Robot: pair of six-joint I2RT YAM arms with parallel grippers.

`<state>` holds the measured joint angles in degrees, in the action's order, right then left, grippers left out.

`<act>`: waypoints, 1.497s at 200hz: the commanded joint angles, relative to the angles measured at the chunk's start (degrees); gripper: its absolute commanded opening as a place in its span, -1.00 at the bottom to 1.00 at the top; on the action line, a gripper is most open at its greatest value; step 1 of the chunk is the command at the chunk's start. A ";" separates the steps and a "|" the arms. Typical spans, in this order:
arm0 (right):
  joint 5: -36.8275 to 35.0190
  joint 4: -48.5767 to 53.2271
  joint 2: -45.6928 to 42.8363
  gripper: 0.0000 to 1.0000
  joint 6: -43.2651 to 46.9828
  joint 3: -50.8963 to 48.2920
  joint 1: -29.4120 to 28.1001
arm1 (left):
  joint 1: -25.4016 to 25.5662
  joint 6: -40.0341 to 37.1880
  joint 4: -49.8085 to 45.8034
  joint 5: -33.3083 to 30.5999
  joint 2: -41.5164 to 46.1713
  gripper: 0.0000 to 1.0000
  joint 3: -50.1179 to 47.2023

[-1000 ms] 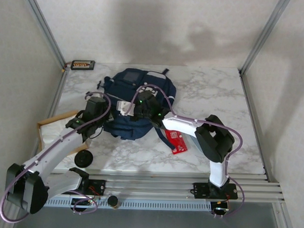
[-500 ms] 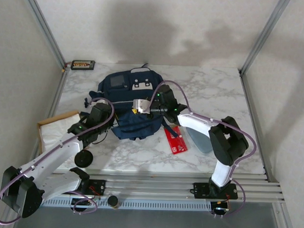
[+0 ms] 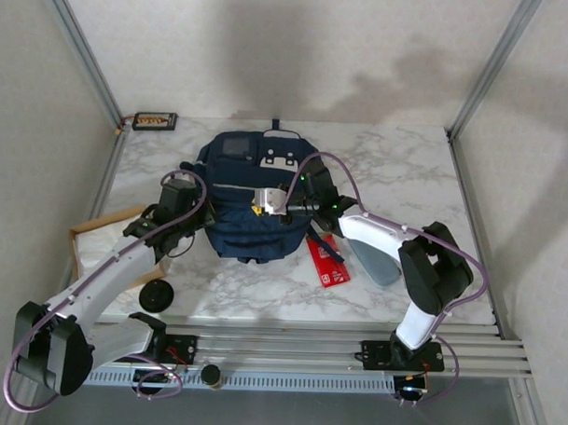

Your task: Pack the student bag

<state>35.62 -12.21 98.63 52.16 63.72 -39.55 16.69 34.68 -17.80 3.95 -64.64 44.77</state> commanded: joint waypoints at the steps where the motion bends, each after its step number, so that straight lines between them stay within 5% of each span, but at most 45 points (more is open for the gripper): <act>1: 2.96 6.85 -5.07 -1.00 1.10 -3.25 3.25 | -7.38 -1.37 2.82 -12.38 -3.44 -1.00 1.36; 52: 0.17 7.04 -3.41 -1.00 -0.74 -2.25 0.07 | -5.49 -4.63 11.64 0.14 -3.60 -1.00 -0.61; 61: -2.37 5.97 -2.71 -0.66 -1.69 -2.09 -2.54 | -4.56 -4.66 12.08 0.43 -3.39 -1.00 -0.78; 88: -6.96 2.01 0.21 -0.31 -7.40 0.01 -5.16 | -3.43 -4.69 11.90 1.42 -3.56 -1.00 -0.38; 126: -11.15 -0.38 3.26 -0.15 -12.18 4.12 -6.92 | -3.25 -4.78 11.56 1.29 -3.30 -1.00 -0.44; 185: -22.40 -2.18 7.96 -0.21 -15.28 9.78 -8.64 | -2.98 -4.53 11.65 1.33 -2.86 -1.00 -0.83; 248: -25.42 -0.18 14.20 -0.27 -13.80 18.06 -10.52 | -2.63 -3.59 12.53 2.29 -2.65 -1.00 -1.08; 299: -25.50 -1.55 10.98 -0.96 -6.82 14.92 -11.45 | -2.54 -2.10 9.15 -1.93 -1.18 -1.00 -0.96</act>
<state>10.94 -10.87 112.60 40.60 81.19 -50.92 13.78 31.38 -8.78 5.34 -69.01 44.01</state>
